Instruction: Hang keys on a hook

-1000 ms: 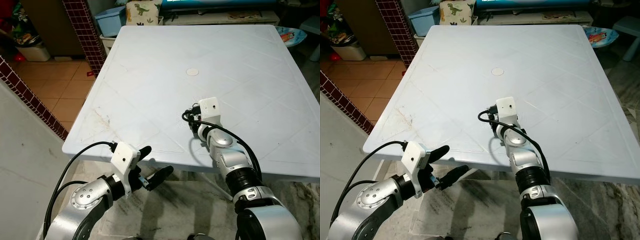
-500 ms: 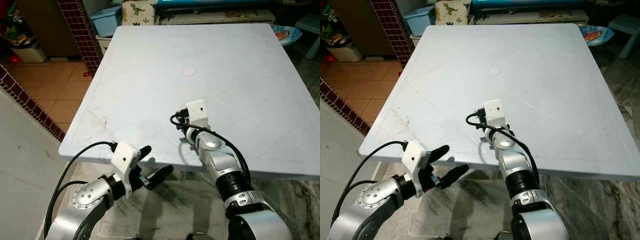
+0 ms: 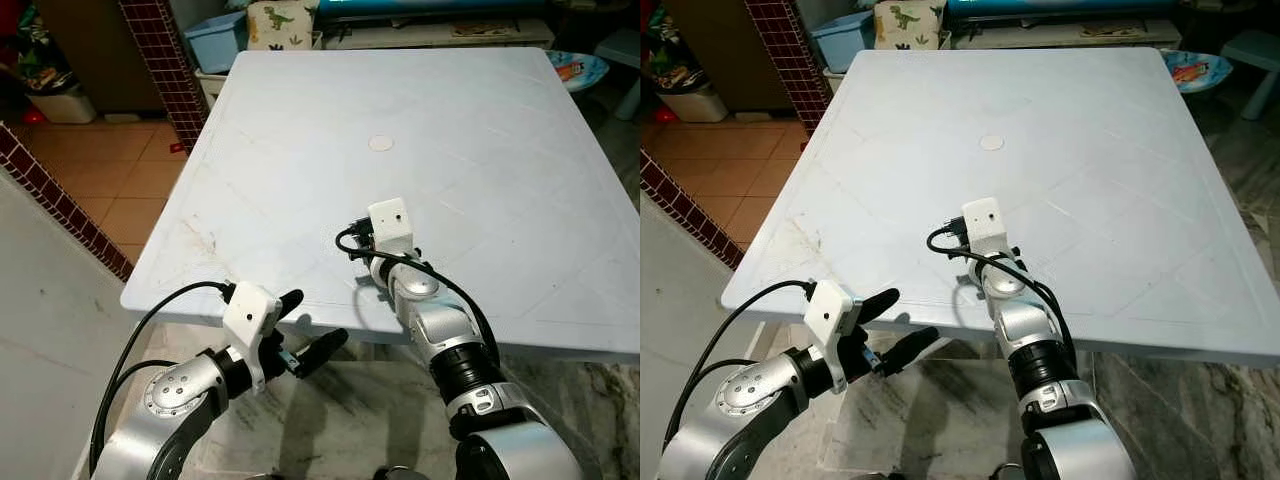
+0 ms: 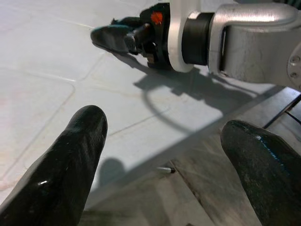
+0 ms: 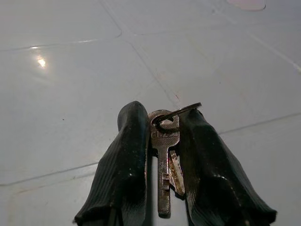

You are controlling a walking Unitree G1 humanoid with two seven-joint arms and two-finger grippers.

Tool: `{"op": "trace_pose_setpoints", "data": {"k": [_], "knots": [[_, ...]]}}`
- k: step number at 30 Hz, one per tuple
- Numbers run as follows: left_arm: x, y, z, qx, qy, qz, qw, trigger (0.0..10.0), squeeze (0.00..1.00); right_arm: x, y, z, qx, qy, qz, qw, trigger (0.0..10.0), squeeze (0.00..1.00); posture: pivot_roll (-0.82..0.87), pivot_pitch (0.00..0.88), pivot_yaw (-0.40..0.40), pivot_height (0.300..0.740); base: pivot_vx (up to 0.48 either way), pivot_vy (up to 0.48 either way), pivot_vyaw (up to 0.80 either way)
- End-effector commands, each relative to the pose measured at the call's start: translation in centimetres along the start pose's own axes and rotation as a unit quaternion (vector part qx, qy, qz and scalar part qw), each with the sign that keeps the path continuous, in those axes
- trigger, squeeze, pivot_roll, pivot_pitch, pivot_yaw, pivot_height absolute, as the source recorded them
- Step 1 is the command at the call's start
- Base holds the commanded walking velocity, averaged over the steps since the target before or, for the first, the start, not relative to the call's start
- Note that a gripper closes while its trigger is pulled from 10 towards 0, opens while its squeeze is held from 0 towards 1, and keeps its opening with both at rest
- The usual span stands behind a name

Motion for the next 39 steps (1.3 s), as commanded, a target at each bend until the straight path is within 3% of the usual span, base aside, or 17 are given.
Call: {"op": "trace_pose_setpoints", "data": {"k": [1, 3, 4, 5, 6, 8, 9, 12, 18, 20, 21, 22, 23, 24, 25, 30, 39], "knots": [[0.1, -0.4, -0.1, 0.012, 0.002, 0.010, 1.000, 10.0, 0.00, -1.2, 0.0, -0.2, -0.012, -0.024, -0.033, 0.999, 0.0, 0.00, 0.08, 0.142, 0.088, 0.740, 0.000, 0.000, 0.00], [0.4, -0.6, 0.0, 0.020, 0.009, 0.011, 1.000, 10.0, 0.00, 0.5, 1.0, -0.4, -0.052, 0.017, -0.112, 0.992, 0.0, 0.00, 0.08, 0.142, 0.088, 0.740, 0.000, 0.000, 0.00], [0.5, -0.8, 0.1, 0.027, 0.013, 0.014, 0.999, 10.0, 0.00, 2.4, 1.7, -0.6, -0.088, 0.067, -0.186, 0.976, 0.0, 0.00, 0.07, 0.137, 0.089, 0.740, 0.000, 0.000, 0.00], [0.5, -0.8, 0.1, 0.027, 0.013, 0.014, 0.999, 10.0, 0.00, 2.4, 1.7, -0.6, -0.088, 0.067, -0.186, 0.976, 0.0, 0.00, 0.07, 0.137, 0.089, 0.740, 0.000, 0.000, 0.00], [0.6, -0.9, 0.2, 0.030, 0.016, 0.015, 0.999, 10.0, 0.00, 3.9, 2.0, -1.0, -0.113, 0.108, -0.240, 0.958, 0.0, 0.00, 0.07, 0.137, 0.089, 0.740, 0.000, 0.000, 0.00], [0.6, -1.0, 0.3, 0.032, 0.018, 0.015, 0.999, 10.0, 0.00, 4.8, 2.1, -1.2, -0.125, 0.134, -0.264, 0.947, 0.0, 0.00, 0.07, 0.137, 0.089, 0.740, 0.000, 0.000, 0.00], [0.7, -1.0, 0.4, 0.032, 0.021, 0.016, 0.999, 10.0, 0.00, 5.4, 1.9, -1.5, -0.134, 0.153, -0.291, 0.935, 0.0, 0.00, 0.06, 0.129, 0.089, 0.740, 0.000, 0.000, 0.00], [0.8, -1.0, 0.5, 0.032, 0.024, 0.016, 0.999, 10.0, 0.00, 5.9, 1.5, -1.8, -0.137, 0.171, -0.317, 0.923, 0.0, 0.00, 0.06, 0.129, 0.089, 0.740, 0.000, 0.000, 0.00], [0.8, -1.0, 0.7, 0.033, 0.027, 0.016, 0.999, 10.0, 0.00, 5.4, 1.2, -1.9, -0.133, 0.169, -0.323, 0.922, 0.0, 0.00, 0.06, 0.126, 0.088, 0.740, 0.000, 0.000, 0.00], [0.7, -1.0, 0.7, 0.032, 0.026, 0.016, 0.999, 10.0, 0.00, 5.1, 1.3, -1.9, -0.127, 0.159, -0.308, 0.929, 0.0, 0.00, 0.06, 0.126, 0.088, 0.740, 0.000, 0.000, 0.00], [0.6, -1.0, 0.6, 0.031, 0.025, 0.016, 0.999, 10.0, 0.00, 4.2, 1.6, -1.8, -0.122, 0.130, -0.268, 0.947, 3.1, 0.00, 0.06, 0.126, 0.088, 0.740, 0.000, 0.000, 0.00], [0.6, -0.9, 0.6, 0.030, 0.024, 0.015, 0.999, 10.0, 0.00, 3.3, 2.0, -1.8, -0.124, 0.100, -0.217, 0.963, 10.0, 0.00, 0.06, 0.126, 0.088, 0.740, 0.000, 0.000, 0.00], [0.5, -0.9, 0.6, 0.030, 0.024, 0.015, 0.999, 10.0, 0.00, 2.2, 2.3, -1.7, -0.122, 0.069, -0.163, 0.977, 10.0, 0.00, 0.06, 0.126, 0.088, 0.740, 0.000, 0.000, 0.00], [0.5, -0.9, 0.6, 0.030, 0.024, 0.015, 0.999, 10.0, 0.00, 2.2, 2.3, -1.7, -0.122, 0.069, -0.163, 0.977, 10.0, 0.00, 0.06, 0.126, 0.088, 0.740, 0.000, 0.000, 0.00], [0.5, -0.9, 0.6, 0.029, 0.023, 0.015, 0.999, 10.0, 0.00, 1.4, 2.5, -1.8, -0.126, 0.050, -0.132, 0.982, 10.0, 1.00, 0.06, 0.126, 0.088, 0.740, 0.000, 0.000, 0.00], [0.6, -0.4, 0.8, 0.013, 0.028, 0.013, 0.999, 10.0, 0.00, -1.0, 3.0, -1.9, -0.155, -0.008, -0.061, 0.986, 10.0, 1.00, 0.05, 0.128, 0.087, 0.740, 0.000, 0.000, 0.00], [0.8, -0.5, 0.6, 0.010, 0.029, 0.014, 0.999, 10.0, 0.00, -0.5, 2.2, -1.3, -0.147, -0.023, -0.025, 0.989, 10.0, 1.00, 0.07, 0.133, 0.090, 0.740, 0.000, 0.000, 0.00]]}}
Point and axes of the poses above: a point about 5 cm out from each wrist's last joint towards the gripper, its own z axis pointing out of the wrist towards the gripper, its own x axis along the axis of the wrist's last joint, y = z × x, the point moved 2 cm from there along z, pointing out of the wrist towards the gripper, and after that the axes turned 7 degrees about -z, right-handed, at the moved point
